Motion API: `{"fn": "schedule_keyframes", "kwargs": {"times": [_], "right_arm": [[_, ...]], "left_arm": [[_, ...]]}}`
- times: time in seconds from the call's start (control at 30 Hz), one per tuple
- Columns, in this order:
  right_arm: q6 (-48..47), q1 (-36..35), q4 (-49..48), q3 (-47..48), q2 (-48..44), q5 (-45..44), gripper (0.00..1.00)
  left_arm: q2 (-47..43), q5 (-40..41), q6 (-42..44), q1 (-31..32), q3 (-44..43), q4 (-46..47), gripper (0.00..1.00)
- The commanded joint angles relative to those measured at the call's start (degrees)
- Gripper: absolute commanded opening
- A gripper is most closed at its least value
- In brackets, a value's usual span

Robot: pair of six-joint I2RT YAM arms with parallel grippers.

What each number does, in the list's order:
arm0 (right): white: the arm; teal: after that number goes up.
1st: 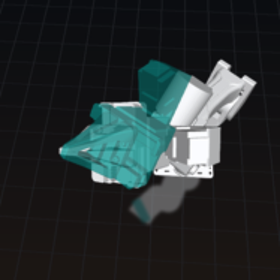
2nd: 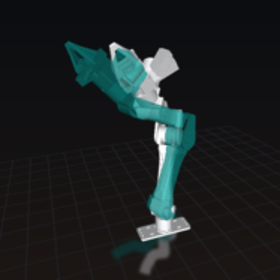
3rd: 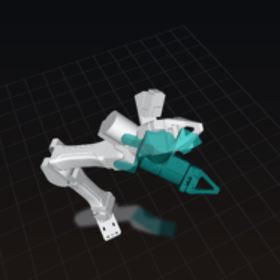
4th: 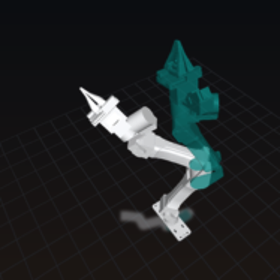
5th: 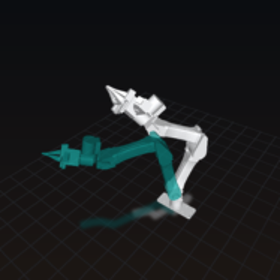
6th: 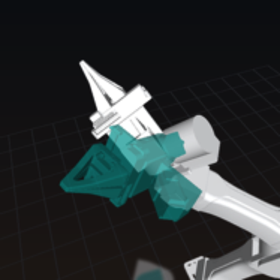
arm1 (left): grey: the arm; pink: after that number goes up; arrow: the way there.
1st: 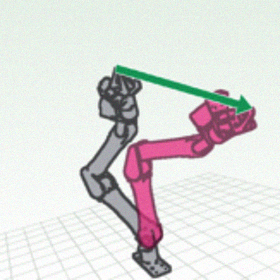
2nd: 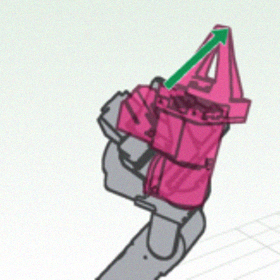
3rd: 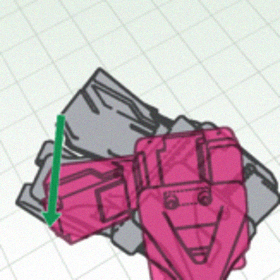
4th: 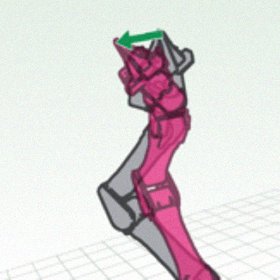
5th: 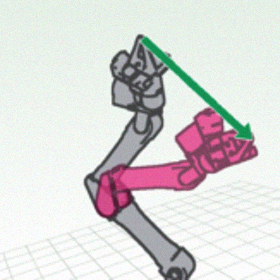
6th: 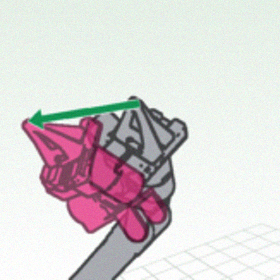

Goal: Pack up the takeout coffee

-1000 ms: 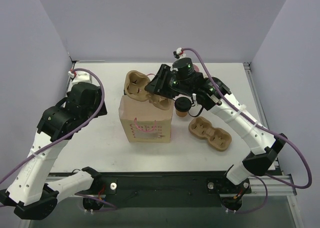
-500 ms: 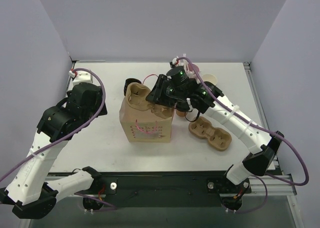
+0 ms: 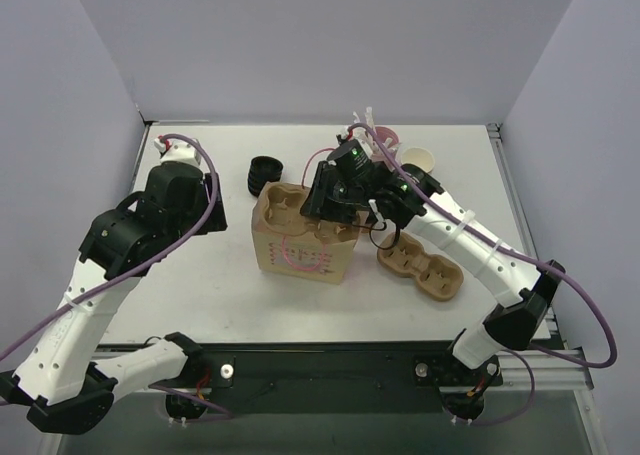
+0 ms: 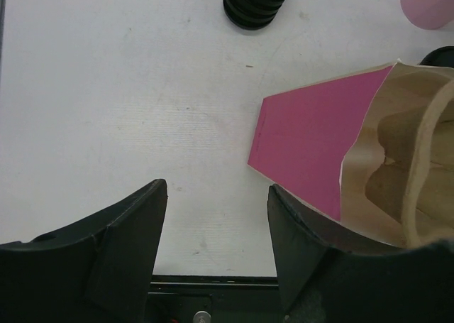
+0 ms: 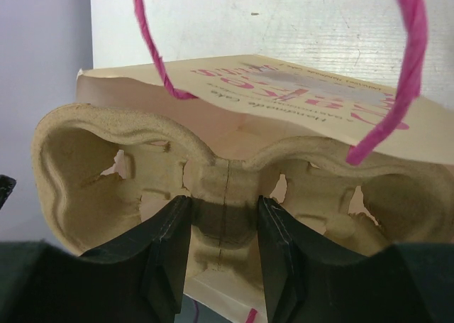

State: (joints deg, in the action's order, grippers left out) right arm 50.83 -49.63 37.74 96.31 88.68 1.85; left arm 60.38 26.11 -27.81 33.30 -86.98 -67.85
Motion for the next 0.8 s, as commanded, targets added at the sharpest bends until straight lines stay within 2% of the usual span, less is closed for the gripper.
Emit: {"fn": "schedule_keyframes", "kwargs": {"times": [0.0,0.13,0.5,0.77], "right_arm": [[-1.78,-0.91,3.31,2.48,0.7,-1.67,0.35],[-3.19,-1.09,4.1,3.79,2.1,-1.67,0.35],[-6.44,-1.26,9.02,10.47,7.11,-1.32,0.35],[-6.18,-1.53,13.15,12.14,8.08,-5.98,0.35]], "left_arm": [[0.61,-5.53,1.01,0.19,-1.44,4.22,0.68],[1.93,-8.44,0.48,0.01,-1.35,5.54,0.68],[6.06,-9.32,-1.1,-1.92,-6.62,4.57,0.68],[4.05,-18.81,-2.16,-4.64,1.45,9.58,0.66]]}}
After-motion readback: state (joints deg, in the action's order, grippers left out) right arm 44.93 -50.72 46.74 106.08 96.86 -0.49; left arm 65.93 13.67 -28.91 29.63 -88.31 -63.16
